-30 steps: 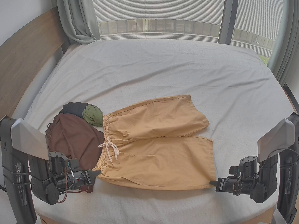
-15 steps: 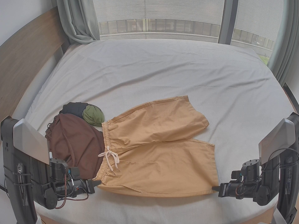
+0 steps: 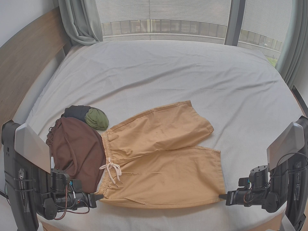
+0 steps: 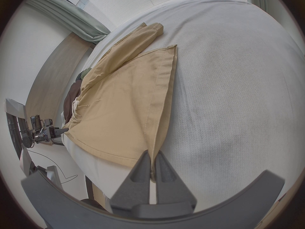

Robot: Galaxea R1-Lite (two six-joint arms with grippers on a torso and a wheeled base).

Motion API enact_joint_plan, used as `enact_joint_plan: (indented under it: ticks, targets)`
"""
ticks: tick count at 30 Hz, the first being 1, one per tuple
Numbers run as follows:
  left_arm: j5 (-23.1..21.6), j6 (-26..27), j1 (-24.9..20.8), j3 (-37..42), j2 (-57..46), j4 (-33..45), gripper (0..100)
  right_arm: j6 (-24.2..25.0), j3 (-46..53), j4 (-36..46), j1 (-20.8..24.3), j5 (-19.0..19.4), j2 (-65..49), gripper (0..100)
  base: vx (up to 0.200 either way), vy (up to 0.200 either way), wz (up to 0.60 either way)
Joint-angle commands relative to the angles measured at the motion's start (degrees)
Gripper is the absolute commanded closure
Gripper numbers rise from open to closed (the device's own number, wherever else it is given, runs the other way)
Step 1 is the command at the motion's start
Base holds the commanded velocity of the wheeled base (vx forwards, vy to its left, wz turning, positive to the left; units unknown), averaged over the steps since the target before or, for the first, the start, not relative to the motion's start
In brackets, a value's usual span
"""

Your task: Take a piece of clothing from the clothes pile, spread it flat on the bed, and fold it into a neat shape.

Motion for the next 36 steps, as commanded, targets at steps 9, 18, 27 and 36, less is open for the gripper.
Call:
enact_joint_plan:
  ticks: [9,18,27,36]
  targets:
    - [-0.21,0.1,-0.06,0.62,0.65,-0.08,100,-0.04,1.01,-0.09,0.07,0.26,0.17,100,0.0,0.0,0.0]
    - [-0.47,-0.43,-0.06,0.0,-0.31,-0.17,100,0.14,1.01,-0.09,0.16,2.28,-2.64,100,0.0,0.0,0.0]
    - [-0.47,-3.94,-0.06,-1.05,-5.32,-0.26,100,0.4,0.66,-0.09,0.51,2.55,-6.16,100,0.0,0.0,0.0]
    - [-0.3,-9.39,-0.41,-4.39,-8.49,-0.26,100,3.57,-3.82,-0.09,0.24,2.37,-10.64,100,0.0,0.0,0.0]
